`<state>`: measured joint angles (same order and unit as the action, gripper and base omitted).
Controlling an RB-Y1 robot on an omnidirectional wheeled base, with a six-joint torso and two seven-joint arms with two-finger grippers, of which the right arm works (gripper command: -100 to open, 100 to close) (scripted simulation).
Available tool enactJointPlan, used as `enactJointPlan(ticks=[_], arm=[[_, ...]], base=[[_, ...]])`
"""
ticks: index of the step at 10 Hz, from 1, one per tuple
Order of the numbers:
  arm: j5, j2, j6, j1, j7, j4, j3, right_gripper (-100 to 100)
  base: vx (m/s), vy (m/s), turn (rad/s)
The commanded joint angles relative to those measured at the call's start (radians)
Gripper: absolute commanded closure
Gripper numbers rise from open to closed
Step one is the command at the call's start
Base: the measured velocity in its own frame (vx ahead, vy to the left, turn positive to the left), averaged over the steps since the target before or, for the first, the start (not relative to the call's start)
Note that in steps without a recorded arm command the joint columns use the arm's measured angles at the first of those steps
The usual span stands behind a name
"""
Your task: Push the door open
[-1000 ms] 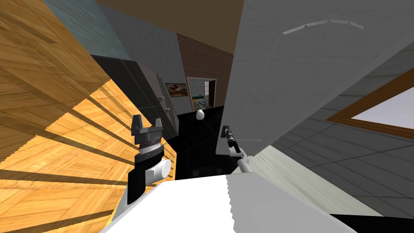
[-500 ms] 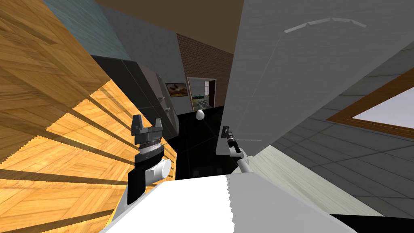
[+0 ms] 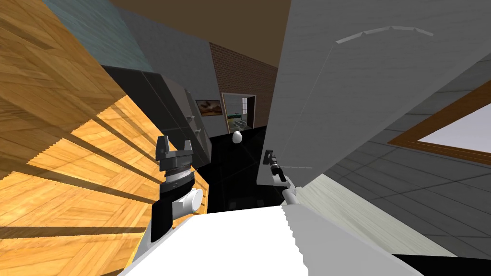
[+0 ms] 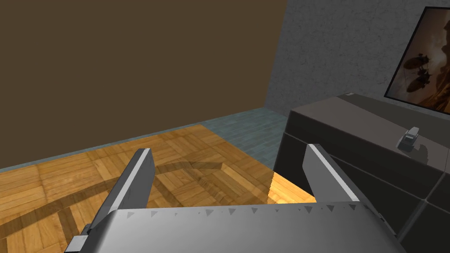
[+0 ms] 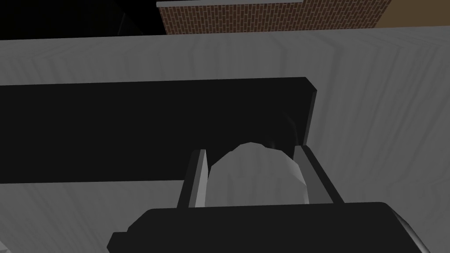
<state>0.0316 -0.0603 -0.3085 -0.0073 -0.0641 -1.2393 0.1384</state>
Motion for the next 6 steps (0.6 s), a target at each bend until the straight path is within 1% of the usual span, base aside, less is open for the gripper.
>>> enactJointPlan(ticks=[1, 5, 6], arm=[[-0.004, -0.017, -0.006, -0.011, 0.001, -0.002, 0.021, 100], [-0.011, -0.028, -0.003, -0.016, 0.009, 0.002, 0.063, 100], [-0.012, -0.029, -0.002, -0.017, 0.010, 0.003, 0.069, 100]], base=[[0.178, 0.046, -0.048], [0.191, 0.048, -0.048], [0.171, 0.040, -0.025]])
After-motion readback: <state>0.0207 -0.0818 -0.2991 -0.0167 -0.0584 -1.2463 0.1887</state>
